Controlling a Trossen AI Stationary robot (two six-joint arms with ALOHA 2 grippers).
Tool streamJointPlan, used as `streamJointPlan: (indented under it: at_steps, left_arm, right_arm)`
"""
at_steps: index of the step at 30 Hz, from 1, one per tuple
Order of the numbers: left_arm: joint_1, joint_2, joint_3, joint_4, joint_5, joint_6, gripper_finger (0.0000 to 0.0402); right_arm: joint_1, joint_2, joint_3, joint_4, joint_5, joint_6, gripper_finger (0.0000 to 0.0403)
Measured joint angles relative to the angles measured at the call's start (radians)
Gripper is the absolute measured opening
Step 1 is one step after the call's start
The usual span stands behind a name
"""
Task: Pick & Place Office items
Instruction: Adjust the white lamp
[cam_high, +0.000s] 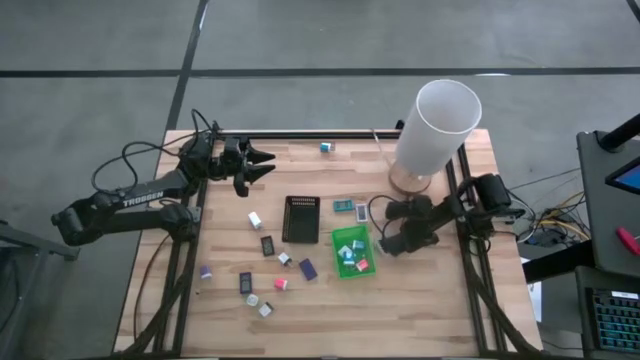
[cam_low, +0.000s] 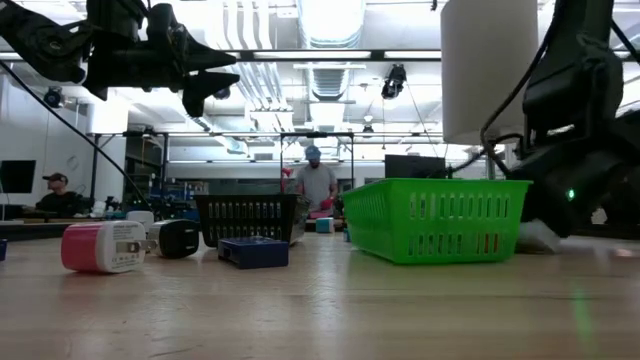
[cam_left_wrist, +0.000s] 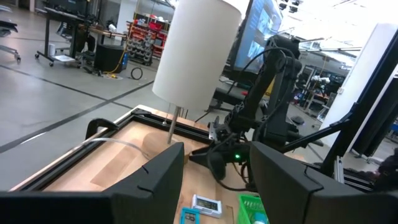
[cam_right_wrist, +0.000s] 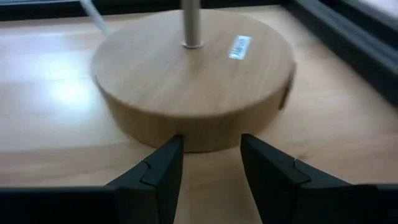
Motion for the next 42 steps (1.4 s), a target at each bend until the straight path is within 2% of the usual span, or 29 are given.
streamJointPlan:
  at_steps: [8,15,22,28,32,38,42]
  left_arm:
    - [0.001,0.0,0.0,0.0,0.0,0.0,0.0191]
    - [0.001,0.0,0.0,0.0,0.0,0.0,0.019]
    - [0.001,0.0,0.0,0.0,0.0,0.0,0.019]
    - [0.001,0.0,0.0,0.0,0.0,0.0,0.019]
    - [0.0,0.0,0.0,0.0,0.0,0.0,0.019]
    - [0.0,0.0,0.0,0.0,0.0,0.0,0.019]
    - [0.0,0.0,0.0,0.0,0.0,0.0,0.019]
  right_arm:
    - [-0.066,-0.014,-0.062,0.018,-0.005,0.0,0.0157]
    - [-0.069,-0.076,-0.103,0.018,-0.014,0.0,0.0155]
    - [0.053,-0.219,-0.056,0.022,-0.04,-0.079,0.0167]
    - [0.188,-0.294,0.012,0.031,0.023,-0.124,0.0174]
    - [0.238,-0.3,0.087,0.049,0.083,-0.233,0.0174]
    - [0.209,-0.276,0.249,0.066,0.215,-0.51,0.0174]
    - [0.103,-0.312,0.34,0.055,0.145,-0.701,0.0173]
